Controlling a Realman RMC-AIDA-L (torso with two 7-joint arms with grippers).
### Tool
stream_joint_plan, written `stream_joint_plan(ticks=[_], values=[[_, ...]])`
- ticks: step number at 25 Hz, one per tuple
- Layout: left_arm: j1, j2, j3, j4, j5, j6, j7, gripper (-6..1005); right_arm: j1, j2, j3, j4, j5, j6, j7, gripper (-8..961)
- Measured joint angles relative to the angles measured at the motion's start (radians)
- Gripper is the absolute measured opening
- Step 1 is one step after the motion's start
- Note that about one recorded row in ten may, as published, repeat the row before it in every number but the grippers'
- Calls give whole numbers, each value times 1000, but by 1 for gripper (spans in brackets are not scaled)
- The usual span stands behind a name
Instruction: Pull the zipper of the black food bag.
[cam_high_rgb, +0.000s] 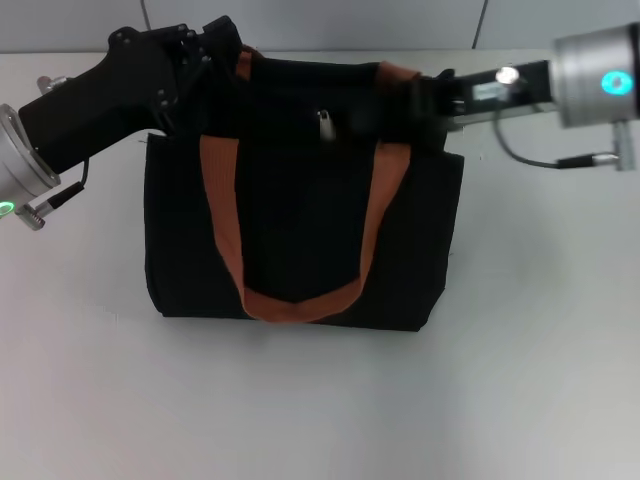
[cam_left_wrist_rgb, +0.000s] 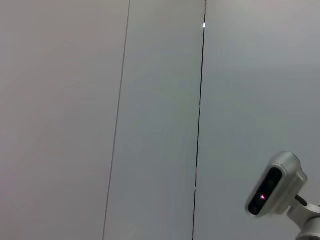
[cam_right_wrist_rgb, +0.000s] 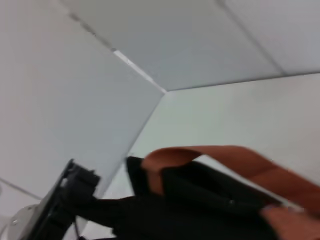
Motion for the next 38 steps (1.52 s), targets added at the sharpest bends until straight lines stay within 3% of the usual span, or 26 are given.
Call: stream_joint_plan(ticks=[6, 14, 15, 20, 22, 26, 29, 33, 38], values=[[5, 2, -6, 0, 0, -2, 0, 58, -143, -1, 10, -220, -21, -42, 77, 4], [4, 2, -3, 0, 0, -4, -1, 59, -147, -4, 6, -203, 107, -120, 17, 13], [3, 1, -2, 0, 0, -6, -2, 59, -142, -4, 5, -203, 112, -129, 13, 14], [-1, 0, -1, -2, 0, -8, -2, 60, -94, -18, 10, -205, 113, -211, 54, 202], [-2, 0, -3, -2, 0, -9, -2, 60, -52, -30, 4, -201, 94, -220, 113, 213], [-1, 0, -3, -2, 0, -9, -2, 61, -5, -35, 2, -200, 30, -213, 172, 234], [-1, 0, -5, -2, 0, -9, -2, 61, 30, -34, 2, -200, -26, -202, 204, 250], [-2, 0, -8, -2, 0, -6, -2, 62, 111, -16, 0, -163, -140, -178, 232, 258], [-3, 0, -8, -2, 0, -3, -1, 62, 145, -7, -33, -126, -155, -133, 232, 253]])
